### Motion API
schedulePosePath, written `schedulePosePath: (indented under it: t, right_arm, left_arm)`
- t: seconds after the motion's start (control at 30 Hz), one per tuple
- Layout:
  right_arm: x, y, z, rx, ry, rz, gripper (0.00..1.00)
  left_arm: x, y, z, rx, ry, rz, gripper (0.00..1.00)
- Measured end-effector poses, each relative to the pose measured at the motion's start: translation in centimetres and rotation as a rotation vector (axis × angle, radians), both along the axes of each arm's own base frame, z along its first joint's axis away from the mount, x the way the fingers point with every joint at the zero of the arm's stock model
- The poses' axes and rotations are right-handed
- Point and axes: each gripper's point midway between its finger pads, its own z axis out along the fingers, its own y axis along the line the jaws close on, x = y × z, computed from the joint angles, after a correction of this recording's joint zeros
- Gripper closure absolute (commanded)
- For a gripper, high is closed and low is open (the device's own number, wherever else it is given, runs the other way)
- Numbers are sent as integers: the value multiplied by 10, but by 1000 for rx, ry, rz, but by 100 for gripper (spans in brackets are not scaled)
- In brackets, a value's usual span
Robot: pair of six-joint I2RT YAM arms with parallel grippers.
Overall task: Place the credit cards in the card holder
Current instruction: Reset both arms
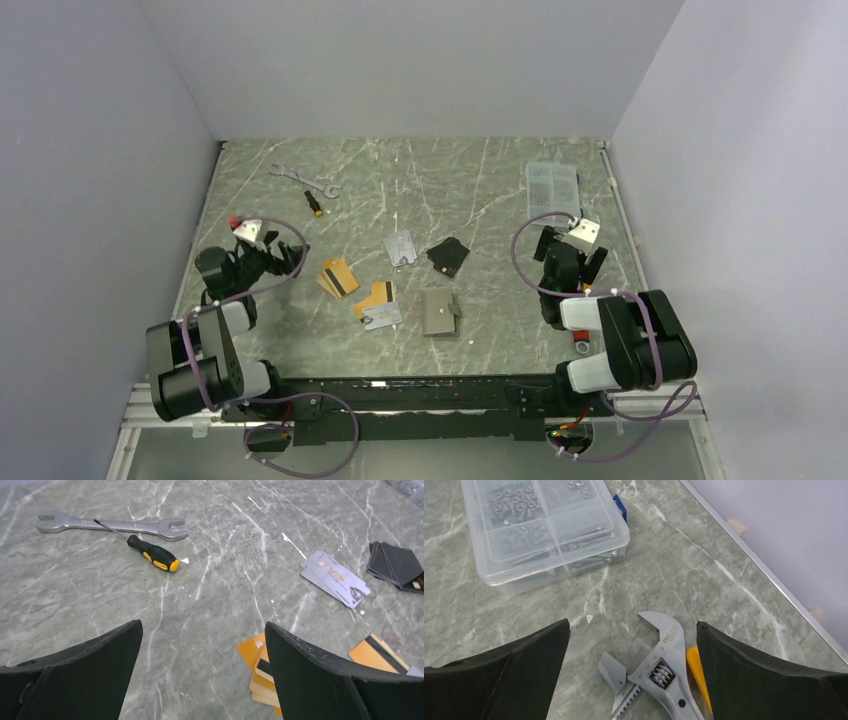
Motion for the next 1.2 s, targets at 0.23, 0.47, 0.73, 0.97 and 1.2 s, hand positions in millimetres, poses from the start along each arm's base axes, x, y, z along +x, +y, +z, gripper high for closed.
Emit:
schedulePosePath:
  t: [0.23, 0.47, 0.73, 0.97, 1.2]
  right_arm:
    - [17, 6, 4, -29, -35, 71, 0]
    - [25, 0, 5, -1, -80, 134, 0]
    - [27, 3, 5, 15, -87, 168, 0]
    - [28, 5, 5, 17, -90, 176, 0]
    - [27, 7, 8, 13, -108, 183, 0]
  left_arm:
    - [-17, -6, -13, 44, -69, 32, 1]
    - [64, -8, 9, 99, 45, 47, 1]
    - [30, 18, -34, 67, 231, 66, 1]
    - [-6, -38, -21, 213, 57, -59, 1]
    - [12, -39, -10, 232, -4, -50, 1]
